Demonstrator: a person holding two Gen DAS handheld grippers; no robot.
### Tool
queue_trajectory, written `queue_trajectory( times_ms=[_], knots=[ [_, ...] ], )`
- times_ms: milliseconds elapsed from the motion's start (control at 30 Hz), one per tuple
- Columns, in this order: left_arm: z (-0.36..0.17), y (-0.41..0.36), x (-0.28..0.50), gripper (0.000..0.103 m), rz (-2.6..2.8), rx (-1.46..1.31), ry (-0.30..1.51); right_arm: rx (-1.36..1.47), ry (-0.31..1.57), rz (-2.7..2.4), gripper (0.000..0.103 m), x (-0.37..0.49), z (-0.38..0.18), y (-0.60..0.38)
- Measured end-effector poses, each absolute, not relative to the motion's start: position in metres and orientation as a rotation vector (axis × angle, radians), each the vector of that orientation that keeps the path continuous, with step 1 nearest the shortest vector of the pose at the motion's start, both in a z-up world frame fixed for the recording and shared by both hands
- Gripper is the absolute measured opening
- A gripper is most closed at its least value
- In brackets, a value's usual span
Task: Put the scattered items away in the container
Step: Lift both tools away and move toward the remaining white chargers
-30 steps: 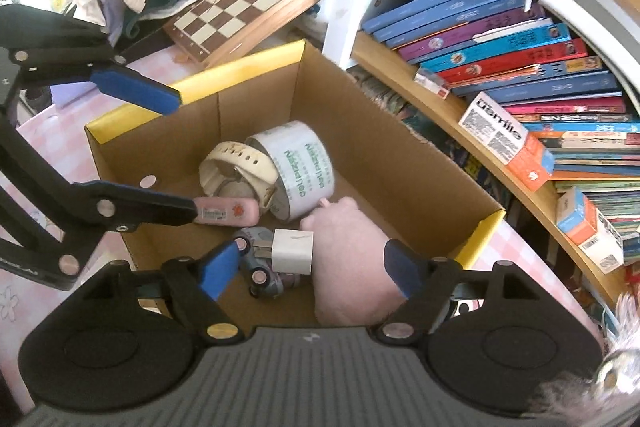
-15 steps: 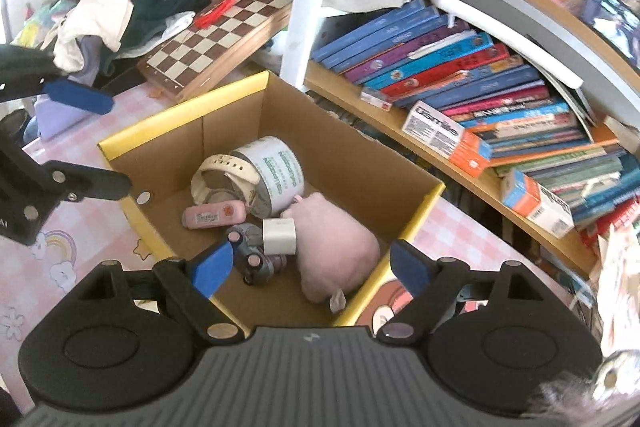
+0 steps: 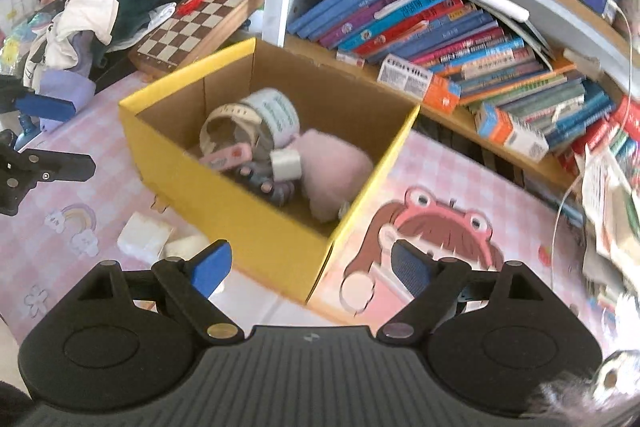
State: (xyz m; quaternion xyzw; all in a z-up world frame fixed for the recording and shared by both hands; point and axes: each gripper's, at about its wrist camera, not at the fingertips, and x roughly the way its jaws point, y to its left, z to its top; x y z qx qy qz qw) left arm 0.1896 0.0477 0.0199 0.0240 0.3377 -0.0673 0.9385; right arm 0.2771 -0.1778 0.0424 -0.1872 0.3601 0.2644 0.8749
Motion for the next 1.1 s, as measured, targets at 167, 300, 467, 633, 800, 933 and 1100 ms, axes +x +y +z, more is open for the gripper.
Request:
queue_trajectory(
  times_ms=[167, 300, 467, 633, 800, 933, 1100],
  knots=[
    [0.007, 0.045, 0.175, 0.081, -0.132, 0.048, 0.722, -0.364, 0.788, 0.538, 0.087, 0.258, 0.029, -0.182],
    [-0.003, 0.044, 0.164, 0.081, -0.128, 0.027, 0.745, -0.333, 0.83, 0.537, 0.087, 0.245, 0.017, -0.182],
    [-0.014, 0.04, 0.156, 0.081, -0.127, 0.02, 0.772, -0.34, 0.856, 0.541, 0.087, 0.228, 0.002, -0.175],
    [-0.024, 0.037, 0.15, 0.081, -0.115, 0.018, 0.789, -0.373, 0.849, 0.522, 0.088, 0.216, -0.012, -0.167],
    [-0.031, 0.034, 0.147, 0.081, -0.111, 0.016, 0.801, -0.385, 0.861, 0.511, 0.088, 0.209, -0.026, -0.163],
    [-0.037, 0.033, 0.146, 0.081, -0.099, 0.006, 0.81, -0.374, 0.88, 0.527, 0.087, 0.206, -0.034, -0.157],
    [-0.047, 0.023, 0.145, 0.081, -0.066, 0.023, 0.818, -0.4, 0.849, 0.54, 0.085, 0.199, -0.035, -0.147]
  ],
)
